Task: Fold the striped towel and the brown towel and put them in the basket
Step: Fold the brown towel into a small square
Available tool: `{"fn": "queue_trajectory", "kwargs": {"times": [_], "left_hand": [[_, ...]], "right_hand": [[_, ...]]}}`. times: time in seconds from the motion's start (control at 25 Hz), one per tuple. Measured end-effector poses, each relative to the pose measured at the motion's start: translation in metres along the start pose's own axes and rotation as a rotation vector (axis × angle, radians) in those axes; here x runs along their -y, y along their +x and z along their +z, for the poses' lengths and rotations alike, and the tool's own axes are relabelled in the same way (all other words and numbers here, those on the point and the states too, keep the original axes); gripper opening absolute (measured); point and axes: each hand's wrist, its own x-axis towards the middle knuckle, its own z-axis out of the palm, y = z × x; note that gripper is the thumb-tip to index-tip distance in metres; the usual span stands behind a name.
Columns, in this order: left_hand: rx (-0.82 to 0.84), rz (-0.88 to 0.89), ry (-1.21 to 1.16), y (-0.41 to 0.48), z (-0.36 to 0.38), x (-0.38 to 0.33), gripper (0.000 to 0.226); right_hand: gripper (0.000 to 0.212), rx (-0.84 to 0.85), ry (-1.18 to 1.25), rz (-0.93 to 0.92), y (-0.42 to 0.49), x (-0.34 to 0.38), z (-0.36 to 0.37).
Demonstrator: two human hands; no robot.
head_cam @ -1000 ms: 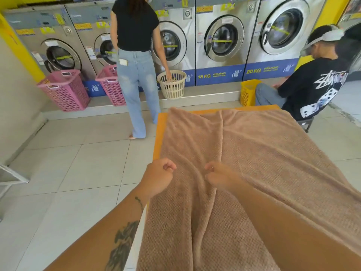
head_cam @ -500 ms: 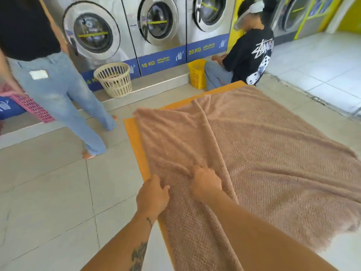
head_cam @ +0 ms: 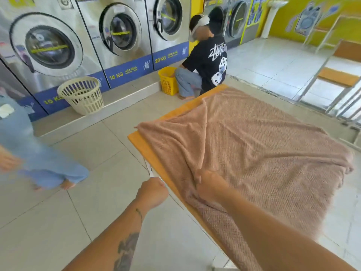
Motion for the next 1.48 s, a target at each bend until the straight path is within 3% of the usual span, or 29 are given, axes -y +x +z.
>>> {"fn": "queue_trajectory", "kwargs": {"times": [0.16, 0.36, 0.6, 0.8, 0.96, 1.08, 1.2, 1.36, 1.48], "left_hand": [[-0.042, 0.139, -0.012, 0.024, -0.018, -0.028, 0.018], [-0.043, 0.254, 0.038, 0.063, -0.037, -0.04, 0.016], [-0.096, 0.421, 0.127, 0.142, -0.077, -0.04, 0.013], [-0.179, 0.633, 0.387, 0.225, -0.118, -0.031, 0.036], [-0.09, 0.837, 0.594, 0.274, -0.138, -0.033, 0.049], [-0.055, 0.93, 0.713, 0.304, -0.147, -0.034, 0.037], [-0.065, 0.934, 0.72, 0.327, -0.165, -0.027, 0.024], [-0.029, 0.907, 0.801, 0.34, -0.193, -0.012, 0.009], [-0.009, 0.898, 0.798, 0.34, -0.195, -0.006, 0.012]], "right_hand": [[0.048, 0.005, 0.078, 0.025, 0.02, 0.011, 0.003], [0.038, 0.033, 0.131, 0.081, 0.048, 0.02, 0.001], [0.036, -0.088, 0.117, 0.177, 0.098, 0.036, -0.011], [0.032, -0.202, -0.017, 0.468, 0.147, 0.07, 0.004], [0.031, -0.321, -0.067, 0.615, 0.162, 0.088, 0.006], [0.022, -0.433, 0.041, 0.532, 0.159, 0.109, 0.005], [0.005, -0.354, 0.15, 0.485, 0.158, 0.123, 0.009], [0.023, -0.348, 0.177, 0.608, 0.163, 0.134, 0.022], [0.043, -0.204, 0.016, 0.717, 0.174, 0.145, 0.027]]}}
